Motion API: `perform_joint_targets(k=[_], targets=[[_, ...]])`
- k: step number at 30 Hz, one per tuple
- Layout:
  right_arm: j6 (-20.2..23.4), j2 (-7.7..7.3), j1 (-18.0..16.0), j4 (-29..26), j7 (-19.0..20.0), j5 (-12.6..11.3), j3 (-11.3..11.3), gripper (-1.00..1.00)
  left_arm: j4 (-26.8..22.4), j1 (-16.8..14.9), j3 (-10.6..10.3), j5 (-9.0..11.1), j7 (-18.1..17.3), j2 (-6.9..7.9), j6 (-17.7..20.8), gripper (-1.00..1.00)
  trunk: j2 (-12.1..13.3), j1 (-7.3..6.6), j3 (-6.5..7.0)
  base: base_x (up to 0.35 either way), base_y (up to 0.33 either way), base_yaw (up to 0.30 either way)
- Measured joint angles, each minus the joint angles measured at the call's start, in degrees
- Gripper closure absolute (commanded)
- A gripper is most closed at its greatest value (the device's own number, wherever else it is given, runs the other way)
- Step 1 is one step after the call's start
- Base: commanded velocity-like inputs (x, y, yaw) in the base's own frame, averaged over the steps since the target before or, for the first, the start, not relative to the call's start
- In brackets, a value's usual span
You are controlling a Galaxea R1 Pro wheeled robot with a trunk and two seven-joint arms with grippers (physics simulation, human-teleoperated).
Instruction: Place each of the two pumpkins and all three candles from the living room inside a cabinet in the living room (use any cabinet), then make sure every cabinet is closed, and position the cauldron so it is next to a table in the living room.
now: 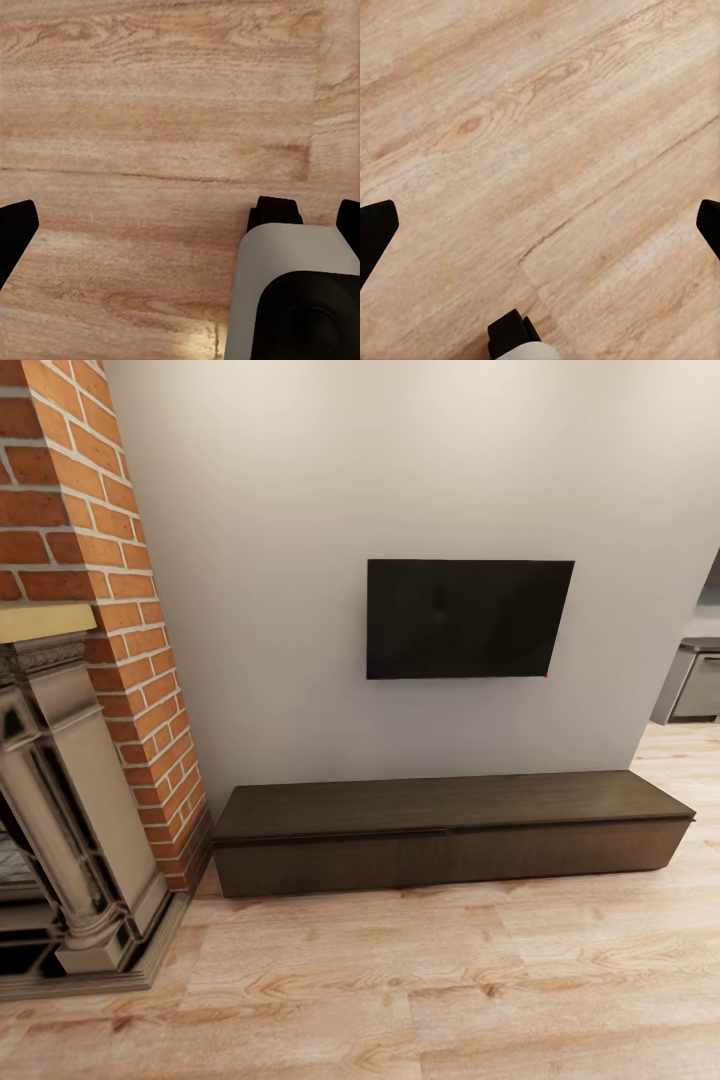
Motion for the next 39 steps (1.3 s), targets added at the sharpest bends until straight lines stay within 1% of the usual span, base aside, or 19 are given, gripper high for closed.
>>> perform_joint_targets(k=[39], targets=[[0.00, -0.04, 0.00, 0.00, 0.00, 0.00, -0.02, -1.00, 0.00, 0.00, 0.00, -0.01, 0.00, 0.00, 0.00, -1.00, 0.00, 0.00, 0.00, 0.000, 0.000, 0.000]])
